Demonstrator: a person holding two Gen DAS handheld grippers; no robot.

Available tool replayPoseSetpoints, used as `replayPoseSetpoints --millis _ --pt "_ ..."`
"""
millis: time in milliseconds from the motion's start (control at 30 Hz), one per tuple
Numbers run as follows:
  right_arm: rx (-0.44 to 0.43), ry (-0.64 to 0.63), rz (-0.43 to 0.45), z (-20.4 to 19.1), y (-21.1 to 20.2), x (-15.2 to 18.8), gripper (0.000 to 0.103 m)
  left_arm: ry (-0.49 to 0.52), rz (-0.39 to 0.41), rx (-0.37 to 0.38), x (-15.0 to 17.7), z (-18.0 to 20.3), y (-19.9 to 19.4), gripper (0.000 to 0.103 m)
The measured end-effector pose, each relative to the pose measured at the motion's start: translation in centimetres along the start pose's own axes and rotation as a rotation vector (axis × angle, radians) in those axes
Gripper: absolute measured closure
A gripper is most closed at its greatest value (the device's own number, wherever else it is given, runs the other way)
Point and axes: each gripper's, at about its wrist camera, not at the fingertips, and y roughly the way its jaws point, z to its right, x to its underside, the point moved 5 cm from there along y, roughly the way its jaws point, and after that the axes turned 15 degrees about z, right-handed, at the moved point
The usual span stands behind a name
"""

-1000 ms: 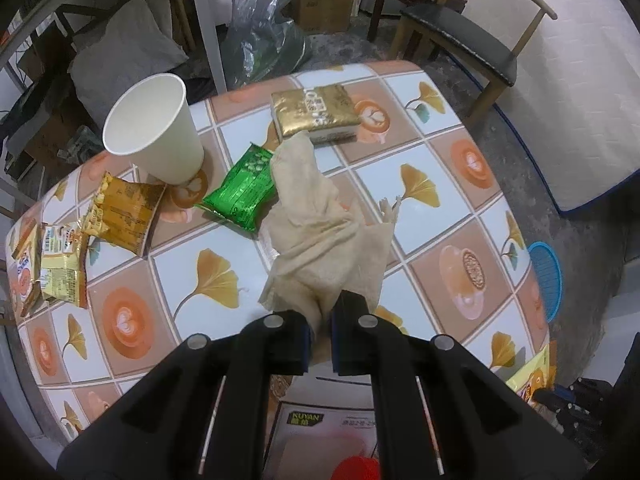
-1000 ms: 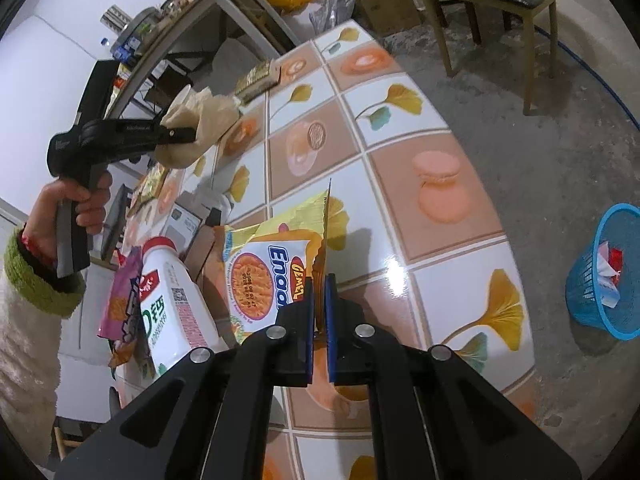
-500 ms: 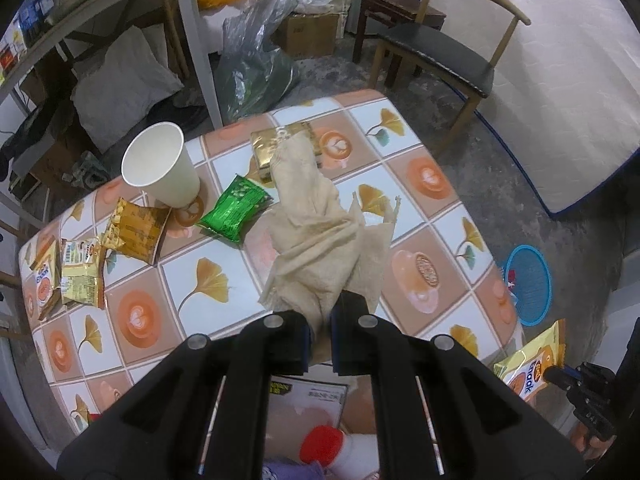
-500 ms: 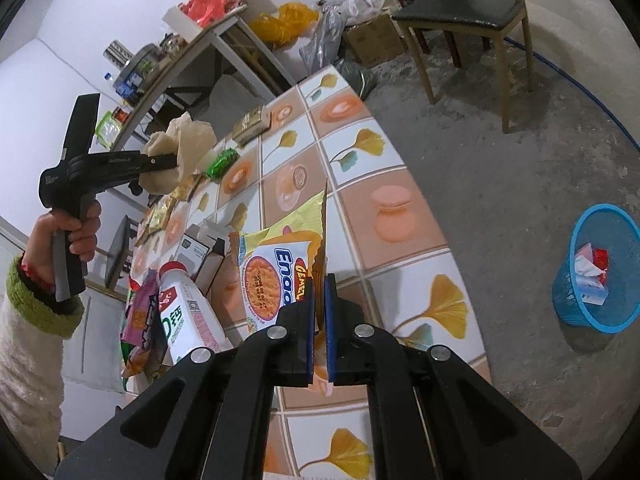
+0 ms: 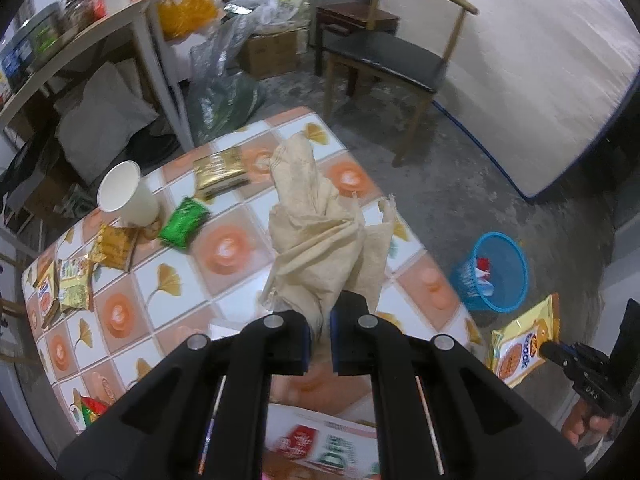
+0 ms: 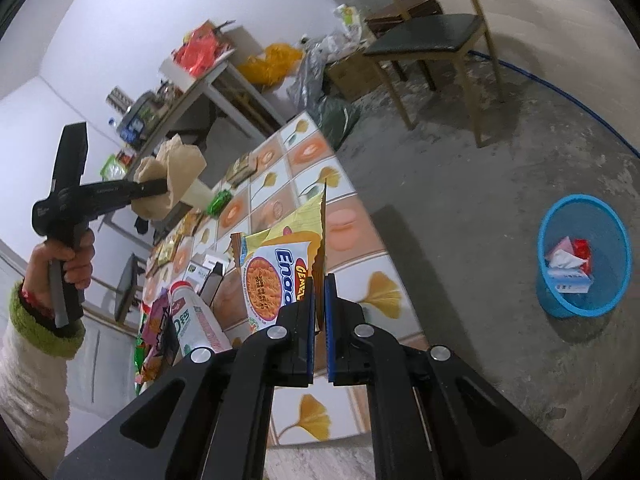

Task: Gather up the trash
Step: 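Carry the paper bag and snack bag over the wastebasket and release both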

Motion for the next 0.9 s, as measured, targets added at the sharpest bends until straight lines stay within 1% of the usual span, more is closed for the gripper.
replayPoseSetpoints --millis 133,267,333,433,467,567,700,800,900 --pt "0.014 0.046 0.039 2.8 -2.3 -0.4 0.098 0.042 -0.006 0.036 0.2 4.6 0.0 0.097" --pt "0.052 0.096 0.079 6.4 -4.9 -0.6 0.098 0.092 -0.013 0.101 0.3 10.6 0.7 0.097" --pt "0.086 0.129 0.100 8.9 -6.5 -0.6 0.098 0.114 -0.020 0.136 0.5 13.3 1.4 0.097" --pt "0.139 0.172 0.128 12.2 -8.4 -0.4 0.098 0.150 -0.044 0.210 1.2 18.6 3.0 0.097" --pt "0.164 0.190 0.139 13.6 -9.2 -0.3 0.098 0.158 -0.052 0.227 1.5 19.9 3.4 0.097" --pt "0.227 0.234 0.166 17.0 -10.9 -0.1 0.098 0.186 -0.096 0.290 2.8 24.8 5.6 0.097" --pt "0.324 0.298 0.197 22.2 -13.0 0.2 0.098 0.179 -0.174 0.368 4.5 30.4 8.9 0.097" --pt "0.387 0.344 0.202 25.7 -13.4 0.6 0.098 0.172 -0.242 0.422 6.3 34.4 11.7 0.097" --pt "0.439 0.383 0.193 29.0 -13.1 1.2 0.098 0.152 -0.312 0.452 8.1 37.8 14.7 0.097"
